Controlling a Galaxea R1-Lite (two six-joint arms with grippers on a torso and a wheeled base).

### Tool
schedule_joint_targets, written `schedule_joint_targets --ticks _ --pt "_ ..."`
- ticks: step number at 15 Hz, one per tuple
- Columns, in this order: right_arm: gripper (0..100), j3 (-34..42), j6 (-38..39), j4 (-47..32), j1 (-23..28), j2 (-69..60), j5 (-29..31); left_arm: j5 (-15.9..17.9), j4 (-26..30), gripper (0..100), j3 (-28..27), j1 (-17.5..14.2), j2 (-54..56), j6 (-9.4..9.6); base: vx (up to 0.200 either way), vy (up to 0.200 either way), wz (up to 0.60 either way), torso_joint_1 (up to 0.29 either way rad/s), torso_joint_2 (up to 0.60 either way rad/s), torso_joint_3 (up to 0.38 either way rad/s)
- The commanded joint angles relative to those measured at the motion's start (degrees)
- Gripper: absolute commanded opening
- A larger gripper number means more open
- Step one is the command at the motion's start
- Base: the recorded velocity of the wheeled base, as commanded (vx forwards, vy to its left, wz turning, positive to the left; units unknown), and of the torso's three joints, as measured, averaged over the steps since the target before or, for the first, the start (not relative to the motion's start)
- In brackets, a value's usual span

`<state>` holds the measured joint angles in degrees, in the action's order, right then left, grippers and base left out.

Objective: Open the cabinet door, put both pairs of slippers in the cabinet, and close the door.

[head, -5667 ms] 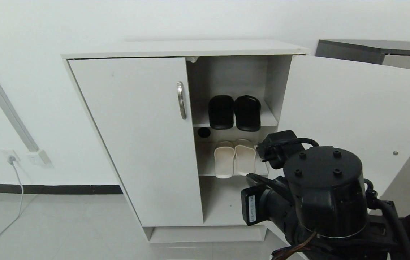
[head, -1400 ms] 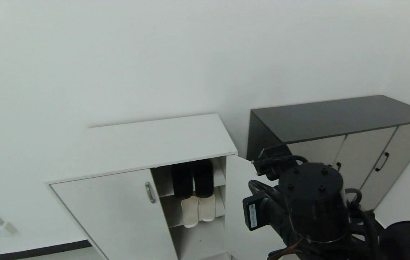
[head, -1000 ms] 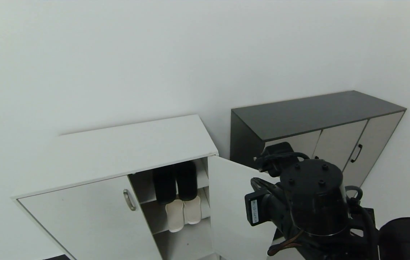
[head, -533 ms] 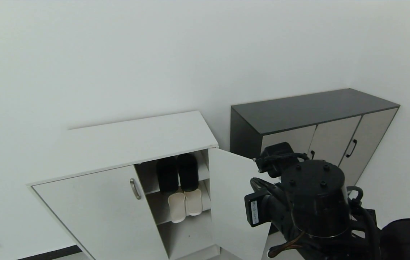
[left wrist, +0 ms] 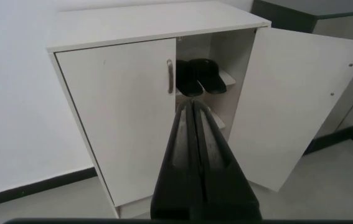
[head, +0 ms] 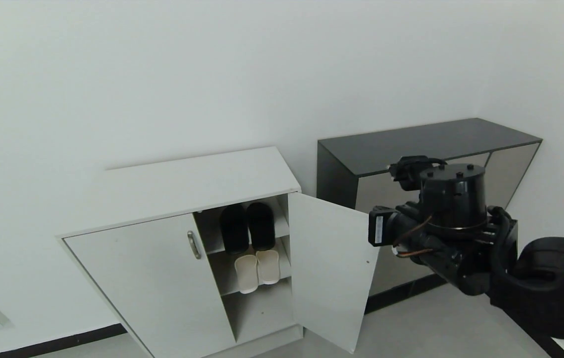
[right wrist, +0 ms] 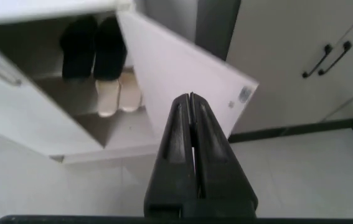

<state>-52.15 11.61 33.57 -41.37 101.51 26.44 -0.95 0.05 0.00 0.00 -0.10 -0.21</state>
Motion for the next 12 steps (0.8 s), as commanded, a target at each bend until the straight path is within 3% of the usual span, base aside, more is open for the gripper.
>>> schedule_joint_targets --ticks 1,5,12 --pt "0 -4.98 0.00 -1.05 6.31 5.01 -1.74 -0.02 0.04 0 0.00 0.00 0.01 -0.06 0.000 0.000 0.00 0.000 0.00 0.000" --pt "0 -13.24 0.08 -2.46 12.72 12.83 -5.35 -0.02 0.04 0 0.00 0.00 0.01 -0.06 0.000 0.000 0.00 0.000 0.00 0.000" --pt "0 -22.12 0.44 -2.81 16.24 23.65 -8.16 -0.02 0.04 0 0.00 0.00 -0.08 -0.06 0.000 0.000 0.00 0.000 0.00 0.000"
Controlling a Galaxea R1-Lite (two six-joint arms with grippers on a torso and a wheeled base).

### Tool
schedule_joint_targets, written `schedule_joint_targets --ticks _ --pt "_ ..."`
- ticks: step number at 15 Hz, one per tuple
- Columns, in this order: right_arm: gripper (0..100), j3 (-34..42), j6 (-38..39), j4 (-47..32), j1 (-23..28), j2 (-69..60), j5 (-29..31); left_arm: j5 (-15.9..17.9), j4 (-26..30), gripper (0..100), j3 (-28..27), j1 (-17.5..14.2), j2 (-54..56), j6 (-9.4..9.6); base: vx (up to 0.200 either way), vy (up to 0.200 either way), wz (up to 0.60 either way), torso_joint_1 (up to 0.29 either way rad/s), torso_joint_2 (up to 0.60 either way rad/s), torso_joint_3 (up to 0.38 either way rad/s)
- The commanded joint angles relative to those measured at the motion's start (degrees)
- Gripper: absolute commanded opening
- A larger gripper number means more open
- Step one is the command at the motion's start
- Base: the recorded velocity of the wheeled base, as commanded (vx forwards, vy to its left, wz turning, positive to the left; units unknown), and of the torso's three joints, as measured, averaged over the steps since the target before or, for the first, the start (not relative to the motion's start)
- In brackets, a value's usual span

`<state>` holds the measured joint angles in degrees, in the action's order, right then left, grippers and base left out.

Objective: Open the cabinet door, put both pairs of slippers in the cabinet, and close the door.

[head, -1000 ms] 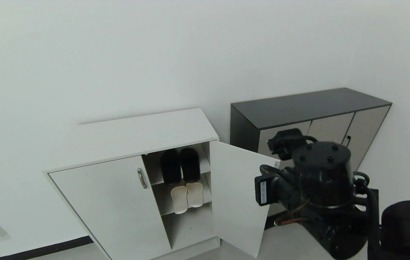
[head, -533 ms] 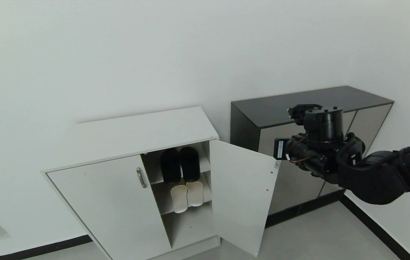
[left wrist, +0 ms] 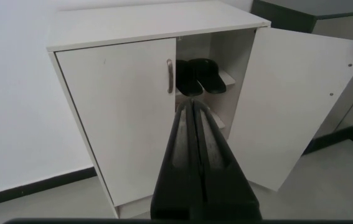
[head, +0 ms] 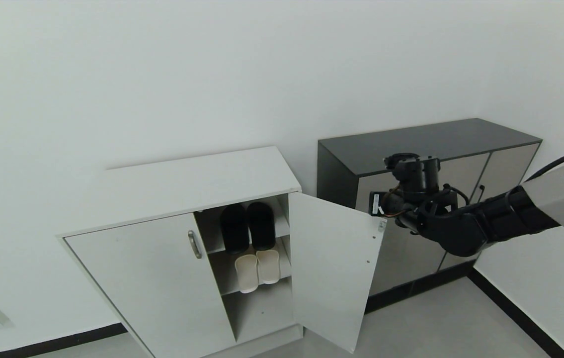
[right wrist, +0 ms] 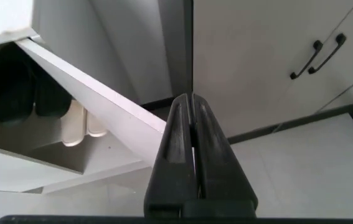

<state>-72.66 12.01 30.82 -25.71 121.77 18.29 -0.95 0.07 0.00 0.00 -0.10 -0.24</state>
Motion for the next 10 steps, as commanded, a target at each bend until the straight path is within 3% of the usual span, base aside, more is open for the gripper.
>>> schedule_joint_targets --ticks 1,10 --pt "0 -2.49 -0.05 -0.58 0.57 4.09 0.00 -0.02 0.01 0 0.00 0.00 0.01 -0.02 0.000 0.000 0.00 0.000 0.00 0.000" --pt "0 -7.15 0.03 -3.31 0.40 8.75 0.00 -0.02 0.01 0 0.00 0.00 -0.08 -0.02 0.000 0.000 0.00 0.000 0.00 0.000"
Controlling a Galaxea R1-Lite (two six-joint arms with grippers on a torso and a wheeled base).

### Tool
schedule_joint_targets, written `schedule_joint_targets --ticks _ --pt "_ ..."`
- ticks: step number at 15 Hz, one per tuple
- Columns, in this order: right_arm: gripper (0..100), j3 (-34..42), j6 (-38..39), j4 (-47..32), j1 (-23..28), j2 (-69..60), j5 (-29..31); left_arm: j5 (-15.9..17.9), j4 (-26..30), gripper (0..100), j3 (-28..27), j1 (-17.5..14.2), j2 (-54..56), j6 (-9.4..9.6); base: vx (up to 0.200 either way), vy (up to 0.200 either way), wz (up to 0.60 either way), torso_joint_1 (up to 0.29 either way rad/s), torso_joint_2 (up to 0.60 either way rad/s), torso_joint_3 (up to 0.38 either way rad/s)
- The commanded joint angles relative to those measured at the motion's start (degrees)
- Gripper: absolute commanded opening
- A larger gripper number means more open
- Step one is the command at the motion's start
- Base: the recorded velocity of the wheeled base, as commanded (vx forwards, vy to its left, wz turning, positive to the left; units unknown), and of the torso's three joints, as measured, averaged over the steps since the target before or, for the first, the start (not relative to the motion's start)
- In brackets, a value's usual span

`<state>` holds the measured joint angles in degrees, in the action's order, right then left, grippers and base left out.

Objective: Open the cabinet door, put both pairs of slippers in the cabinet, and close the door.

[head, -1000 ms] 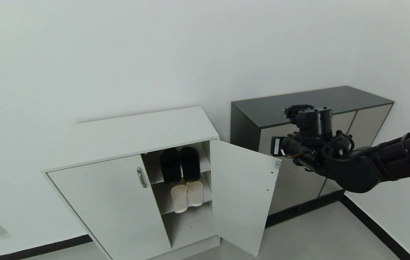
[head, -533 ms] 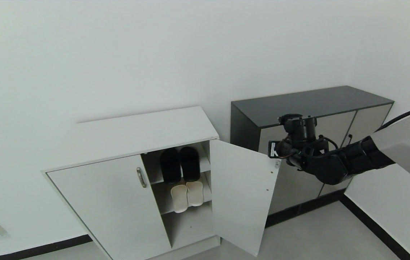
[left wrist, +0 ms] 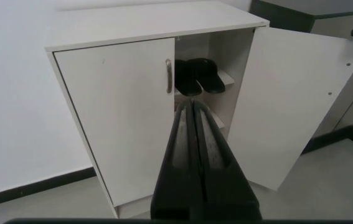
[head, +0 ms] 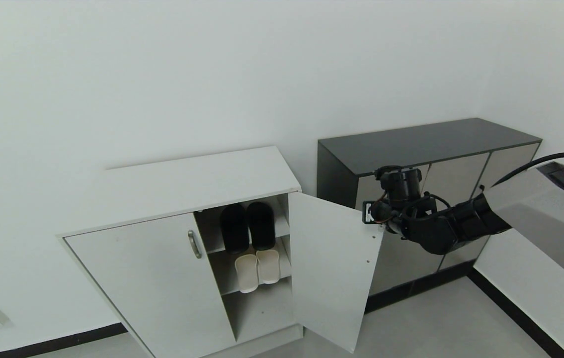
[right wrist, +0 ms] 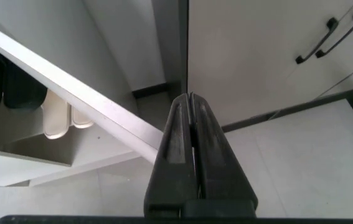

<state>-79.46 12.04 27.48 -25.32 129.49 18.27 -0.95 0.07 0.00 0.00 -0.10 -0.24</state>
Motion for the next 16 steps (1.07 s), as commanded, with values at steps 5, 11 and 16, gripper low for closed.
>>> schedule_joint_targets --ticks 5,11,16 --pt "0 0.18 0.17 -1.29 -0.70 0.24 0.01 -0.02 0.01 0 0.00 0.00 -0.08 -0.02 0.000 0.000 0.00 0.000 0.00 0.000" --pt "0 9.67 1.14 -0.67 -8.17 -6.79 0.18 -0.02 -0.07 0 0.00 0.00 0.01 -0.02 0.000 0.000 0.00 0.000 0.00 0.000" --pt "0 17.32 1.84 6.18 -17.04 -11.54 1.24 -0.02 -0.07 0 0.00 0.00 0.01 -0.11 0.000 0.000 0.00 0.000 0.00 0.000"
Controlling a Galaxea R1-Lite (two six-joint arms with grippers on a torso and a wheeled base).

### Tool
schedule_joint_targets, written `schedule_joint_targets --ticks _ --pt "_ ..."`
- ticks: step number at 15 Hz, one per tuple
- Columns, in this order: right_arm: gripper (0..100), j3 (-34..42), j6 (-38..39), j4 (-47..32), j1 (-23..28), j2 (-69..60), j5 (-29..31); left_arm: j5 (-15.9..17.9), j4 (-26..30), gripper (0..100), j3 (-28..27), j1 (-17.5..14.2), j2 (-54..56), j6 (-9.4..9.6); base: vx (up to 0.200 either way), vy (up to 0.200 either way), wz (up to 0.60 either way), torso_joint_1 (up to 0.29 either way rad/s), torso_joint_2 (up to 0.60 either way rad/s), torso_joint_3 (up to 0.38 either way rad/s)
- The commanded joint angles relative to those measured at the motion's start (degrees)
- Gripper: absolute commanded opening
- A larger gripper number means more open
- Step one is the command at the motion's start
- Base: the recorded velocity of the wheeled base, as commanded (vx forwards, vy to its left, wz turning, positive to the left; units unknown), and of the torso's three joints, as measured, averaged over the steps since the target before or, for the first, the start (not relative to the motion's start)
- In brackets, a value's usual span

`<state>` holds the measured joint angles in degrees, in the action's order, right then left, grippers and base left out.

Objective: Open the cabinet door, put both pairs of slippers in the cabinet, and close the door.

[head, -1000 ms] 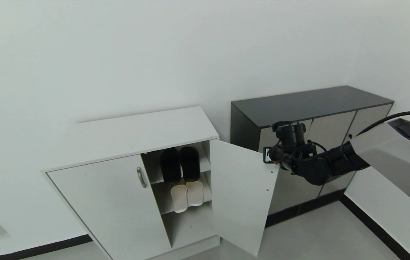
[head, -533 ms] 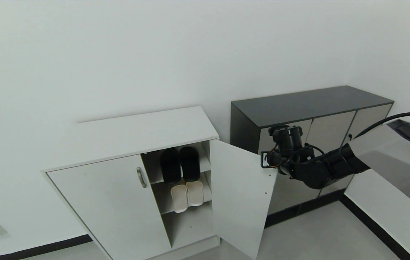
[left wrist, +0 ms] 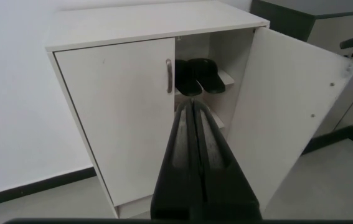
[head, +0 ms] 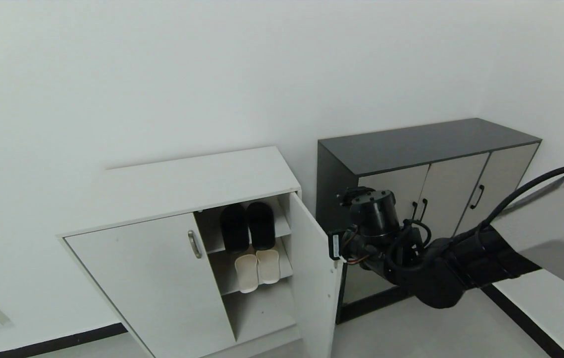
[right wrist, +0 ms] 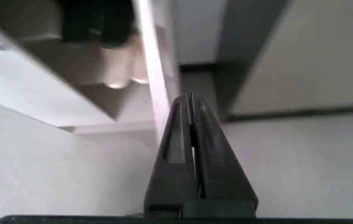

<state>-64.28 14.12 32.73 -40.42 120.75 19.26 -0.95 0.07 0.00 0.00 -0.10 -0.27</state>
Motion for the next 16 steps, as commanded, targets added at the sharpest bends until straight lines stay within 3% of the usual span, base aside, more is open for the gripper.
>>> schedule_joint_targets --ticks 1,3,9,16 --pt "0 3.28 -2.52 2.25 -2.29 -3.50 0.34 -0.02 0.01 0 0.00 0.00 0.01 -0.08 0.000 0.000 0.00 0.000 0.00 0.000" --pt "0 5.92 -5.85 3.57 -2.38 -5.70 0.34 -0.02 0.01 0 0.00 0.00 -0.08 0.00 0.000 0.000 0.00 0.000 0.00 0.000" --pt "0 8.03 -5.94 5.32 -2.91 -7.19 0.34 -0.02 0.01 0 0.00 0.00 0.01 0.00 0.000 0.000 0.00 0.000 0.00 0.000" --pt "0 8.91 -5.68 7.08 -4.31 -6.75 0.34 -0.02 -0.07 0 0.00 0.09 -0.08 0.00 0.000 0.000 0.60 0.005 0.00 0.004"
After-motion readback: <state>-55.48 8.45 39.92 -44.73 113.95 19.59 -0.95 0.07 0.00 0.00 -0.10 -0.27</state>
